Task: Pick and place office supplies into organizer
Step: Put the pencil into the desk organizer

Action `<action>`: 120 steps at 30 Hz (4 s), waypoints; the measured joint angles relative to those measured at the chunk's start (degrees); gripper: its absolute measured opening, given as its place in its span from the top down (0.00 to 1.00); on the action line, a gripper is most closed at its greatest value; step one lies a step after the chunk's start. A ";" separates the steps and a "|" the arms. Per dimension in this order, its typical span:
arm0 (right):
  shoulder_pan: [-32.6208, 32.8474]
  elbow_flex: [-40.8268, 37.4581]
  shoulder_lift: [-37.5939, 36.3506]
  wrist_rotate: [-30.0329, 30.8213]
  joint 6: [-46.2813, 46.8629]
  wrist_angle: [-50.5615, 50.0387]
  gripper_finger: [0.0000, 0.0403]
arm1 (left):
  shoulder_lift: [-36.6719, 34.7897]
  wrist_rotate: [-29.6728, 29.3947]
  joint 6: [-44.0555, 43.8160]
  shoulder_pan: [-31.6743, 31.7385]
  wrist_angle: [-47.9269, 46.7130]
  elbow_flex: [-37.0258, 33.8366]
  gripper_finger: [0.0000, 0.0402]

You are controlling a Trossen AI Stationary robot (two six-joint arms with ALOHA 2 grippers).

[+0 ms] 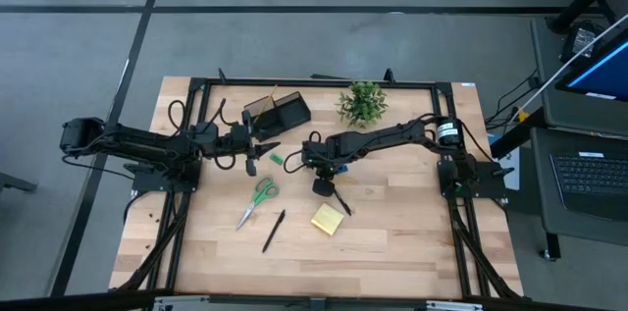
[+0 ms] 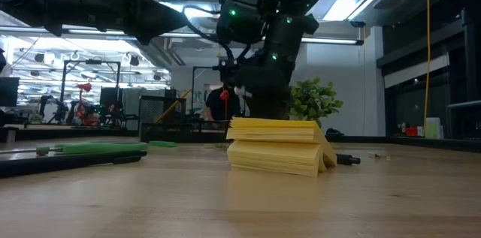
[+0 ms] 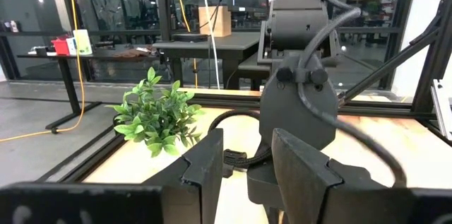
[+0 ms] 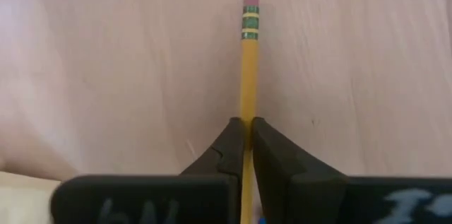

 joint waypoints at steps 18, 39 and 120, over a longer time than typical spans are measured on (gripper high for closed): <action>0.00 2.83 0.00 -0.16 -2.72 -0.61 0.94 | 0.00 0.00 1.90 -0.01 -0.07 0.00 0.71; 0.04 2.92 -0.13 -1.72 -5.78 -3.79 0.67 | 0.00 0.00 1.90 0.00 -0.07 0.00 0.71; -2.86 15.35 10.19 -3.50 -10.42 -17.30 0.78 | -12.11 -0.11 5.99 0.00 -17.86 0.00 0.71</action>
